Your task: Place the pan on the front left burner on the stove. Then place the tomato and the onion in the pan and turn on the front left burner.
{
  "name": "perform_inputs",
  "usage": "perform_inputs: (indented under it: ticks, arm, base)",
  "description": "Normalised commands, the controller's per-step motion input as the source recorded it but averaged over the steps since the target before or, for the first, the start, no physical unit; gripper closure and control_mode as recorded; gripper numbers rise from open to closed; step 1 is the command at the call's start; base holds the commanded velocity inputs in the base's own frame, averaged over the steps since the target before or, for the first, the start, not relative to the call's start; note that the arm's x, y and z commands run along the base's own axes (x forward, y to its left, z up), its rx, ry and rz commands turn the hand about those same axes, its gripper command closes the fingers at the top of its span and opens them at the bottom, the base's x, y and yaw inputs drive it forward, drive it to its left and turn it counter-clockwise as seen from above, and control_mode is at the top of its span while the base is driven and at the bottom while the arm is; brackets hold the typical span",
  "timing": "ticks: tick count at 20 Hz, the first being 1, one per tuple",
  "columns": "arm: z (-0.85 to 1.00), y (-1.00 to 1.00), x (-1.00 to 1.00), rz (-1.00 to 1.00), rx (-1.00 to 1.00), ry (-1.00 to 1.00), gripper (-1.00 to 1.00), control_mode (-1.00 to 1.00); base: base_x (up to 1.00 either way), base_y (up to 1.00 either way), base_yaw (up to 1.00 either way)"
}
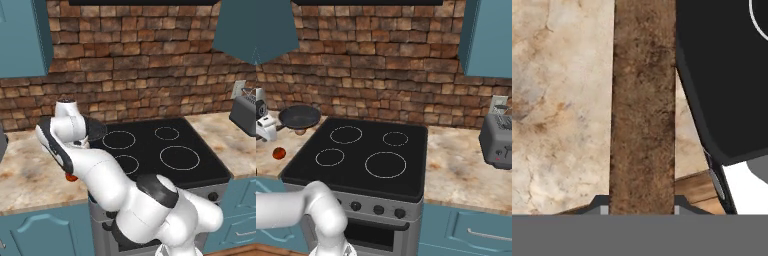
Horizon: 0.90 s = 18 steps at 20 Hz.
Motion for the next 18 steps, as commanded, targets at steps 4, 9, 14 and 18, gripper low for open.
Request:
perform_inputs:
  ticks: [4,9,14,18]
  arm:
    - [0.0,-0.39,-0.13,-0.24,0.0,0.0,1.0,-1.0]
    - [0.0,-0.25,-0.03,-0.17,-0.01,0.0,1.0,-1.0]
    - [-0.02,-0.17,-0.03,-0.12,-0.05,0.07,1.0,-1.0]
    - [-0.07,-0.22,-0.06,-0.13,-0.07,0.13,1.0,-1.0]
  base:
    - [0.0,0.0,0.0]
    - [0.0,0.0,0.0]
    - [0.0,0.0,0.0]
    - [0.0,0.0,0.0]
